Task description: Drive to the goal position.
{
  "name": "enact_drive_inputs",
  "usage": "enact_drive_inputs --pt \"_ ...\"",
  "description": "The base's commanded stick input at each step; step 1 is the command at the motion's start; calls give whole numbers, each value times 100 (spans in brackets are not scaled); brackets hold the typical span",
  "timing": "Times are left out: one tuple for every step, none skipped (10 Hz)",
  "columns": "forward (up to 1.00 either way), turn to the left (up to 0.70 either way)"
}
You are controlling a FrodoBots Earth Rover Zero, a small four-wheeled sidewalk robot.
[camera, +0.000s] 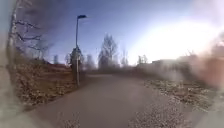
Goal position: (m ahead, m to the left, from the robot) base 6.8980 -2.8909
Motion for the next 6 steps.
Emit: enact_drive_inputs --pt "70 0" --pt "70 0" --pt "70 0" --pt "70 0" --pt "70 0" --pt "70 0"
